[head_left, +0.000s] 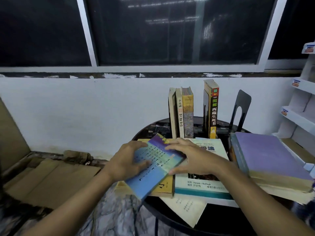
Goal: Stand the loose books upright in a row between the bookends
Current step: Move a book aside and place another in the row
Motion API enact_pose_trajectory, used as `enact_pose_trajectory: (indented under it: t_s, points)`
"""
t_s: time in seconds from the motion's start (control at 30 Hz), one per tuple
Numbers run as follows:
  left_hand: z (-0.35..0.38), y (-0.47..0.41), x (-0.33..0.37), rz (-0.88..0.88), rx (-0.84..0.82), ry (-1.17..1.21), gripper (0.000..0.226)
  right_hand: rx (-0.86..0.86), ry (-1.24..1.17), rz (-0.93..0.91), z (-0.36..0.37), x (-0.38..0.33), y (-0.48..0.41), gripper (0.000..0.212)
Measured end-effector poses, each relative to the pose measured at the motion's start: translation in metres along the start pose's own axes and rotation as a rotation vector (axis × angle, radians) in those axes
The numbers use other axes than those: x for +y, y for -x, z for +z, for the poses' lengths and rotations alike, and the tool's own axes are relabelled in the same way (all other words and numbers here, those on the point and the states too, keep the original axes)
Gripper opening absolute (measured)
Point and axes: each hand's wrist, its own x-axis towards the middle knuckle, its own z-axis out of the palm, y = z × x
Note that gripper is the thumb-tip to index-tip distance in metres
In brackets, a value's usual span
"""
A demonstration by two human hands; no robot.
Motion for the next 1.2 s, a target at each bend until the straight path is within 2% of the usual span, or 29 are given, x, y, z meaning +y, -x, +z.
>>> enact_pose_trajectory:
  t_s: [0.2, 0.37, 0.5, 0.57, 0.73, 0.9, 0.97, 1.07, 1.2]
  points:
    - [0.005, 0.031, -0.016, -0.084, -0.005, -0.029, 0.084, -0.019, 0.002, 0.024, 0.009, 0.002, 0.001, 0.083]
    - [0.006, 0.047, -0.015, -0.128, -0.023, 0.081, 0.1, 0.01, 0.036, 0.02, 0.012, -0.001, 0.002, 0.079]
    - [0.011, 0.052, -0.015, -0.188, -0.004, 0.11, 0.089, 0.062, 0.088, 0.018, 0.018, 0.0, 0.004, 0.078]
    - [0.011, 0.052, -0.017, -0.208, -0.008, 0.109, 0.089, 0.112, 0.154, -0.046, 0.021, 0.0, 0.004, 0.073]
    - [0.007, 0.049, -0.016, -0.212, 0.011, 0.126, 0.084, 0.116, 0.091, -0.237, 0.023, -0.008, 0.004, 0.047]
    - [0.001, 0.043, -0.021, -0.196, 0.093, 0.162, 0.063, 0.164, 0.171, -0.335, 0.027, -0.005, 0.004, 0.042]
    - [-0.002, 0.039, -0.025, -0.21, 0.14, 0.219, 0.052, 0.222, 0.215, -0.39, 0.029, -0.002, 0.005, 0.037]
    - [-0.009, 0.036, -0.03, -0.224, 0.177, 0.354, 0.048, 0.354, 0.269, -0.457, 0.031, 0.002, 0.006, 0.031]
    - [-0.019, 0.03, -0.015, -0.182, 0.294, 0.608, 0.032, 0.53, 0.228, -0.48, 0.026, 0.0, 0.004, 0.03]
